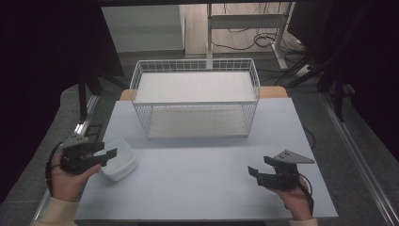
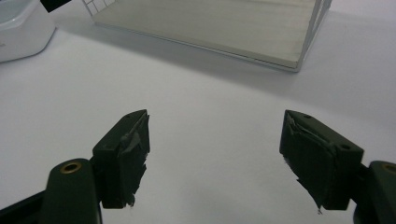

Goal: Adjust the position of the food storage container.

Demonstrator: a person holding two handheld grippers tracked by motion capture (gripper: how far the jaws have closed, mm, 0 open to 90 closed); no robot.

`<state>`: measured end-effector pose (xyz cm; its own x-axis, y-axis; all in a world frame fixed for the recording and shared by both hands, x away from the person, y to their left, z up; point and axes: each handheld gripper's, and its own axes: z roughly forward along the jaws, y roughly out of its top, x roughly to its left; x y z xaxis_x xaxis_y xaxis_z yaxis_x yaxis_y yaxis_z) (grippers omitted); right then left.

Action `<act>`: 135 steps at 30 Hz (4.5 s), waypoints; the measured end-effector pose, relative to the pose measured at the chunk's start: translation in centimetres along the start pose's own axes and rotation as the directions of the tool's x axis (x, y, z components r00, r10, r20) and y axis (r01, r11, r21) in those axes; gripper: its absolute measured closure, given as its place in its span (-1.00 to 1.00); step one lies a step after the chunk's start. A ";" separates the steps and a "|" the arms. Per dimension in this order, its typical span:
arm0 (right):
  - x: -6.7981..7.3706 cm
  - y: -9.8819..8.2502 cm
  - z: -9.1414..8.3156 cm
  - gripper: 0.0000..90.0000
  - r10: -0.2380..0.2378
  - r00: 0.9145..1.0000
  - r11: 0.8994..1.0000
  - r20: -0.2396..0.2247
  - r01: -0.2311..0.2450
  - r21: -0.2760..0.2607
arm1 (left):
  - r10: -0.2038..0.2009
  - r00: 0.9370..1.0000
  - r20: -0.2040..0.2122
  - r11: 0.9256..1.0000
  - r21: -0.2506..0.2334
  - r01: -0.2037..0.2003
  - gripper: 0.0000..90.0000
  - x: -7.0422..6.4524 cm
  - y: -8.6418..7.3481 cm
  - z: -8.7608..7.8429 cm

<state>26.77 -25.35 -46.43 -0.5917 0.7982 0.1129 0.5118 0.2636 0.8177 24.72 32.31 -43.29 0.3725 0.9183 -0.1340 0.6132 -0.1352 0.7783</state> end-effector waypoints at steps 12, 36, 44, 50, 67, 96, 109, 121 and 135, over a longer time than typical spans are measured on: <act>-0.1 -0.2 0.3 -0.45 -0.001 1.000 1.000 0.006 0.001 0.014 | -0.027 0.998 -0.049 0.997 0.071 0.031 0.47 4.4 1.1 1.8; -0.4 -0.6 0.8 -0.45 0.006 1.000 0.999 0.025 -0.007 0.049 | -0.109 0.985 -0.132 0.968 0.211 0.135 0.99 10.2 -1.8 5.3; -0.2 -0.7 0.9 -0.45 -0.001 1.000 0.999 0.026 -0.001 0.052 | -0.096 0.989 -0.116 0.965 0.234 0.121 1.00 9.9 -2.5 6.0; -0.3 -0.7 0.8 -0.45 0.000 1.000 0.999 0.028 -0.002 0.051 | -0.095 0.991 -0.095 0.966 0.233 0.115 1.00 9.1 -2.3 6.2; -0.1 -0.7 0.8 -0.45 -0.010 1.000 0.999 0.023 0.009 0.052 | -0.021 0.999 0.032 0.963 0.268 0.012 1.00 2.8 -1.7 9.2; 0.0 -0.7 0.8 -0.45 -0.018 0.999 0.998 0.027 0.016 0.056 | -0.046 0.993 0.111 0.979 0.204 0.023 1.00 0.6 -1.5 7.1; 0.1 -0.8 1.0 -0.45 -0.025 0.999 0.997 0.026 0.024 0.068 | -0.124 0.987 0.103 0.969 0.226 0.098 1.00 1.1 -5.3 2.6; 0.1 -0.9 0.8 -0.45 -0.027 0.999 0.997 0.036 0.025 0.070 | -0.108 0.986 0.129 0.958 0.278 0.069 1.00 -1.4 -5.7 4.4; 0.0 -1.0 0.9 -0.45 -0.031 0.999 0.996 0.040 0.028 0.080 | -0.120 0.983 0.137 0.953 0.293 0.076 1.00 -2.0 -3.8 7.3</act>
<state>26.87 -25.14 -47.73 -0.5818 0.8107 0.0649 0.5434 0.3281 0.7727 26.73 28.28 -50.48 0.3878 0.8682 -0.3095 0.8168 -0.1681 0.5519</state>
